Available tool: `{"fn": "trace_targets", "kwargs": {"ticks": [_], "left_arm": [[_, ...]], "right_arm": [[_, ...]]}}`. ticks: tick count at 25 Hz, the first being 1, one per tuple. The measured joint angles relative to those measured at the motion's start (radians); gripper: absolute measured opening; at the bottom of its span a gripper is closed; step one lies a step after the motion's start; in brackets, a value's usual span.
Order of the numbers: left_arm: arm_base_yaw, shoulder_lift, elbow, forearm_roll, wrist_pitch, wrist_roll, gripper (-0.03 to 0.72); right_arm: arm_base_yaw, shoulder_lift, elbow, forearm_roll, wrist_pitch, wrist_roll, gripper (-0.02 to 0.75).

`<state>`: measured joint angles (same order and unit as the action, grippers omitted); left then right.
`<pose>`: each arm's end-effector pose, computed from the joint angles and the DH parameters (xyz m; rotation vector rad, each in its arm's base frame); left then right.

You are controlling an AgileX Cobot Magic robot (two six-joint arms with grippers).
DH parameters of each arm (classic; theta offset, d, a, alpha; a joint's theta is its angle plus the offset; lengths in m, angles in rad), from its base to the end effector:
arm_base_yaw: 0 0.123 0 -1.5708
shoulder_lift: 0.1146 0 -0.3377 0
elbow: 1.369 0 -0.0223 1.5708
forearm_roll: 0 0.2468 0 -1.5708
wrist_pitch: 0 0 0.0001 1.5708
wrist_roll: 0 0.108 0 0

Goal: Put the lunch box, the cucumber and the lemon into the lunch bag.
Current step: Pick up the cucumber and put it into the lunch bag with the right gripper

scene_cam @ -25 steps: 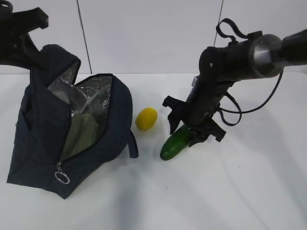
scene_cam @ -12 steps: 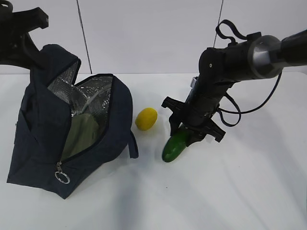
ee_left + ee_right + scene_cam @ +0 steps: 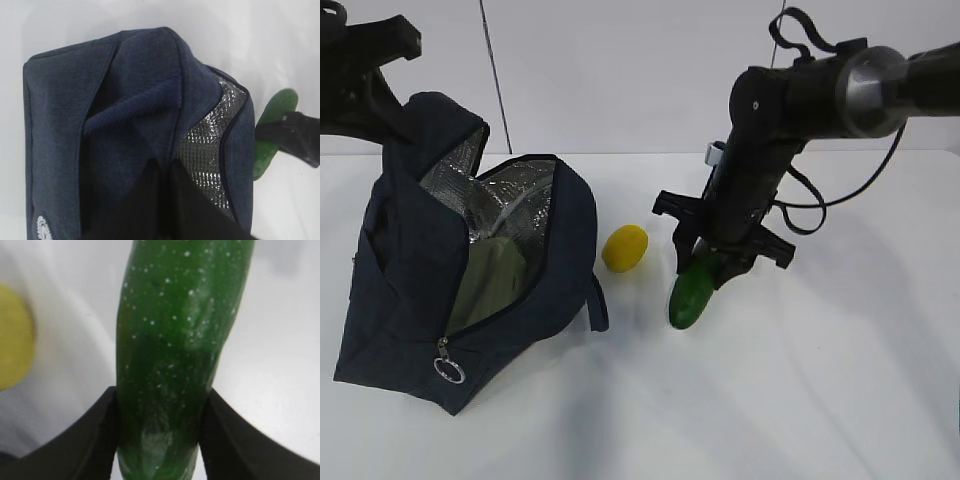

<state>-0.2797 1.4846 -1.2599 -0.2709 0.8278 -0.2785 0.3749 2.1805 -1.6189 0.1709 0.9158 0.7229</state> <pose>0.3006 -0.1085 0.3628 -0.1551 2.5747 -0.5412 0.4352 0.1869 0.1779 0.6646 2.9720 0.3323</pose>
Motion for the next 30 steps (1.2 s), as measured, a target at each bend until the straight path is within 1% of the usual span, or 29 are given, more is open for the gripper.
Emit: {"fn": "trace_targets", "kwargs": {"ticks": [5,9,12,14,18,21,25,30], "left_arm": [[0.000,0.000,0.000,0.000,0.000,0.000,-0.005],[0.000,0.000,0.000,0.000,0.000,0.004,-0.005],[0.000,0.000,0.000,0.000,-0.002,0.007,-0.005],[0.000,0.000,0.000,0.000,-0.002,0.008,-0.005],[0.000,0.000,0.000,0.000,-0.008,0.009,-0.005],[0.000,0.000,0.000,0.000,-0.010,0.011,-0.005],[0.000,0.000,0.000,0.000,-0.012,0.011,-0.005],[0.000,0.000,0.000,0.000,-0.013,0.011,-0.005]], "right_arm": [[0.000,-0.004,-0.162,-0.042,0.143,-0.148,0.364],[0.000,-0.004,-0.302,-0.048,0.280,-0.254,0.364],[0.000,-0.004,-0.408,-0.043,0.306,-0.321,0.363],[0.000,-0.009,-0.469,0.002,0.309,-0.377,0.363],[0.000,-0.031,-0.531,0.193,0.318,-0.467,0.363],[0.015,-0.038,-0.541,0.286,0.319,-0.525,0.363],[0.073,-0.038,-0.542,0.313,0.324,-0.565,0.363],[0.150,-0.038,-0.542,0.319,0.324,-0.580,0.363]]}}
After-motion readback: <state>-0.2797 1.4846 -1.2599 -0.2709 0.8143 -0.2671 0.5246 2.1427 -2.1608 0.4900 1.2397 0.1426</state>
